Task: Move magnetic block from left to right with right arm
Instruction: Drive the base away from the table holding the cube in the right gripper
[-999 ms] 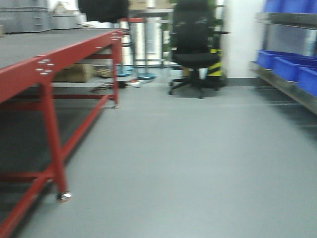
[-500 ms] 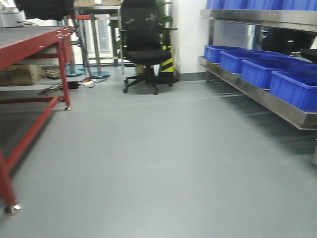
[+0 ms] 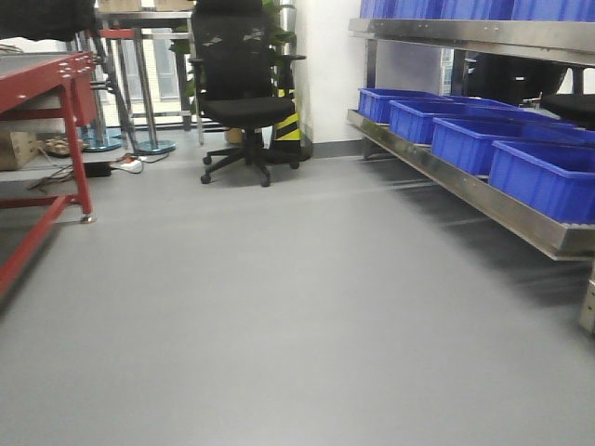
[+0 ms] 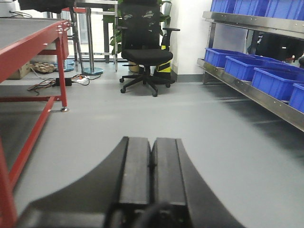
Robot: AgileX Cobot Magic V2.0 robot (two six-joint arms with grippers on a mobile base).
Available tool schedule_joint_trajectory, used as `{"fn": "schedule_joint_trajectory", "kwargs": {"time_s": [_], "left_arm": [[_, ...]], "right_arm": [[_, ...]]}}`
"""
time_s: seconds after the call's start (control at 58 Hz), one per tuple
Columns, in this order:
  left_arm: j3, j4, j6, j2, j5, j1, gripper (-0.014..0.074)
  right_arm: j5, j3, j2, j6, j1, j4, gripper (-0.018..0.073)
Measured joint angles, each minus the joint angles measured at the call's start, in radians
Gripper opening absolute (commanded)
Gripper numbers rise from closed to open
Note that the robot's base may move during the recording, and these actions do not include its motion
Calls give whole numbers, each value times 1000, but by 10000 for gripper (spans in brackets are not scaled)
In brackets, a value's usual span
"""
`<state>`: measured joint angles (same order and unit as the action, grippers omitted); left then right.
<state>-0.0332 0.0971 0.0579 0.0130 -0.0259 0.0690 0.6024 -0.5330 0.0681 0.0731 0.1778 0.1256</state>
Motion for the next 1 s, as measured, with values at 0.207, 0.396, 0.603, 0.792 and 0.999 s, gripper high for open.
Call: {"fn": "schedule_joint_trajectory", "kwargs": {"time_s": [0.207, 0.396, 0.603, 0.792, 0.999], "left_arm": [[0, 0, 0, 0, 0, 0, -126], [0, 0, 0, 0, 0, 0, -126], [0, 0, 0, 0, 0, 0, -126], [0, 0, 0, 0, 0, 0, -126], [0, 0, 0, 0, 0, 0, -126]], "right_arm": [[0, 0, 0, 0, 0, 0, 160], [0, 0, 0, 0, 0, 0, 160], [0, 0, 0, 0, 0, 0, 160], [0, 0, 0, 0, 0, -2, 160], [0, 0, 0, 0, 0, -2, 160]]}}
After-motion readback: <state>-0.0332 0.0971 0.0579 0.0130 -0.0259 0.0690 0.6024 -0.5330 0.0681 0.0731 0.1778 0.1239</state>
